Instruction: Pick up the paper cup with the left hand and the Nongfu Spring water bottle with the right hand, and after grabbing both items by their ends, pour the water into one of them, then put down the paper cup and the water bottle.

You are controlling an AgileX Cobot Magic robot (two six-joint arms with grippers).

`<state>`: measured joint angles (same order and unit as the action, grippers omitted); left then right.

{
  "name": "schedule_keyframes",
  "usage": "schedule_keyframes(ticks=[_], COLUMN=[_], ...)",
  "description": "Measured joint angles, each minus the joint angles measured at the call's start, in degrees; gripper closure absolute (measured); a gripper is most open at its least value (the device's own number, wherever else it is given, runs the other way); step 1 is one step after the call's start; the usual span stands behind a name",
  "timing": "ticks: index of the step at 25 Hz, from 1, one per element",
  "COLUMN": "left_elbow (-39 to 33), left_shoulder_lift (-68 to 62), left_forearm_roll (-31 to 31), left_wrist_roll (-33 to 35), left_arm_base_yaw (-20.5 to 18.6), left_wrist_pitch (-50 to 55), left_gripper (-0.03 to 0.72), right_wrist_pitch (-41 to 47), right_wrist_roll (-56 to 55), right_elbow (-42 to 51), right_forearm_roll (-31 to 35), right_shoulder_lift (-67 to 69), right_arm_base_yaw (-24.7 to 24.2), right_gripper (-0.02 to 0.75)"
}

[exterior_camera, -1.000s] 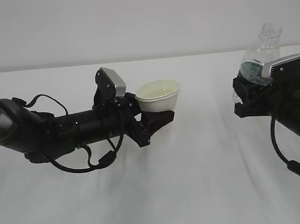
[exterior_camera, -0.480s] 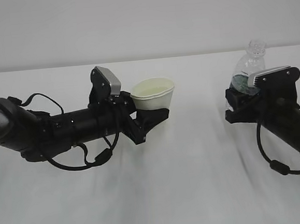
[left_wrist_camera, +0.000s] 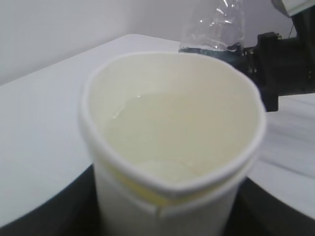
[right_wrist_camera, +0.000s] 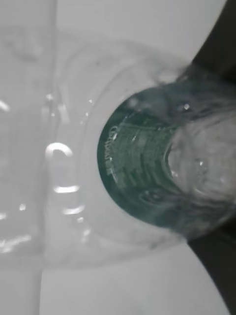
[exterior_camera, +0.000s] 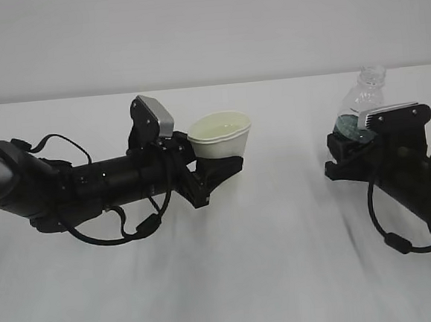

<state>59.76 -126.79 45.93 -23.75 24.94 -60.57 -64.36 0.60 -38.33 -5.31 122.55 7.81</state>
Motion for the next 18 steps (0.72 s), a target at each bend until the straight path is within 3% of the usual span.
schedule_keyframes(ticks=[18], left_elbow=[0.0], left_shoulder_lift=[0.0], left_forearm_roll=[0.9], left_wrist_roll=[0.0], left_arm_base_yaw=[0.0], left_wrist_pitch=[0.0], left_gripper=[0.251], right_wrist_pitch=[-0.9], right_wrist_roll=[-1.4], right_elbow=[3.2], right_forearm_roll=[0.5], right_shoulder_lift=[0.5], right_arm_base_yaw=[0.0], right_gripper=[0.372])
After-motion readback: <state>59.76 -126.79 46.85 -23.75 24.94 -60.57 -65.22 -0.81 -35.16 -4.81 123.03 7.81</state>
